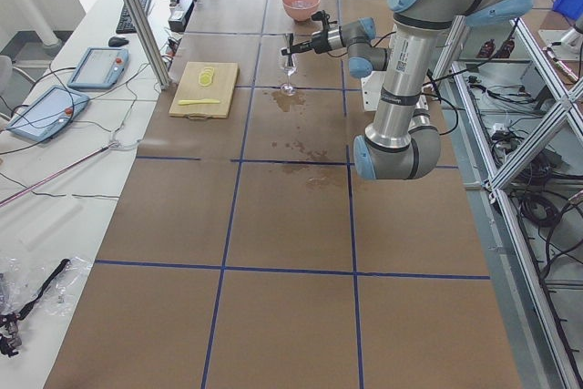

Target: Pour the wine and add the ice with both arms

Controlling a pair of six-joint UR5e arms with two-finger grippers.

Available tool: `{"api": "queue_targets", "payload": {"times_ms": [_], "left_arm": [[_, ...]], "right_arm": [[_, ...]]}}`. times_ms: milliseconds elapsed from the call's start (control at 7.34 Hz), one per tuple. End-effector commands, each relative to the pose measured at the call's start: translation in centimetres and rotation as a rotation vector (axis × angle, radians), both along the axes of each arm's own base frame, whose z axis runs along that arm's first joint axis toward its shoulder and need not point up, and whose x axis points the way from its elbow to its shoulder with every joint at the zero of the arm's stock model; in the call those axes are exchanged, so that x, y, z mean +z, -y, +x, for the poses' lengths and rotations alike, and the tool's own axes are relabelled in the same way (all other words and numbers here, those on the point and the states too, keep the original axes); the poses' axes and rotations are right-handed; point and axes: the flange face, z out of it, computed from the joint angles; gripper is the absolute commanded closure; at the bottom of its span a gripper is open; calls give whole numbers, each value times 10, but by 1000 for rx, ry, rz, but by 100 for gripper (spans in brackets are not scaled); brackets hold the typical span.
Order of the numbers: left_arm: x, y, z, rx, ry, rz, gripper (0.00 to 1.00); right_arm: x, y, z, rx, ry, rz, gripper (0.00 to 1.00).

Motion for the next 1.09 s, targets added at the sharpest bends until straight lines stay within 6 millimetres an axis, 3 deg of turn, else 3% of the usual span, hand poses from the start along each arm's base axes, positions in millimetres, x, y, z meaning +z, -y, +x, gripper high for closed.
{"api": "queue_targets", "payload": {"times_ms": [0, 953], "left_arm": [[1, 1, 4, 7, 136, 49, 100], [5, 3, 6, 25, 473, 161, 100]], "right_arm": [[-1, 0, -1, 2, 4, -3, 0], [-3, 2, -1, 4, 8, -4, 0]]}}
